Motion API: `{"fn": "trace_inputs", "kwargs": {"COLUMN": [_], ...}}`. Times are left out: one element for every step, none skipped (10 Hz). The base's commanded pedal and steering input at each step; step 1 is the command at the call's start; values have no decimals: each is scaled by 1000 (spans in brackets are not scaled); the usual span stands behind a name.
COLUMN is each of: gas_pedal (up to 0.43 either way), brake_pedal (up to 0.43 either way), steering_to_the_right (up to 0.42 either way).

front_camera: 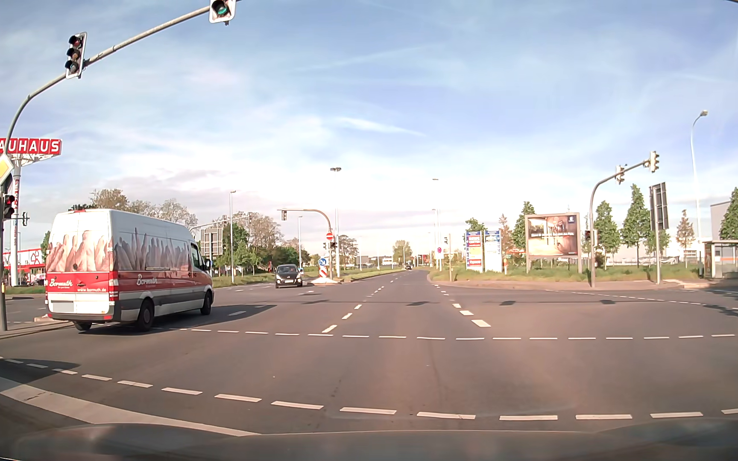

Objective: Follow the waypoints while adhering to traffic rules and regulations

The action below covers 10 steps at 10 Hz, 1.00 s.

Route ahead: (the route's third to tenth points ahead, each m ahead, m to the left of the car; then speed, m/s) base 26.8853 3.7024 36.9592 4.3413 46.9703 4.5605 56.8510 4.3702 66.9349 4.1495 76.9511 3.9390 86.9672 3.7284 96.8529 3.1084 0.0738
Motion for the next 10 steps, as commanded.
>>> {"fn": "trace_inputs", "kwargs": {"gas_pedal": [0,0,0,0,0,0,0,0,0,0], "brake_pedal": [195,226,232,238,244,256,274,293,299,305], "steering_to_the_right": [-6,-5,-5,-6,-5,-6,-6,-6,-5,-5]}}
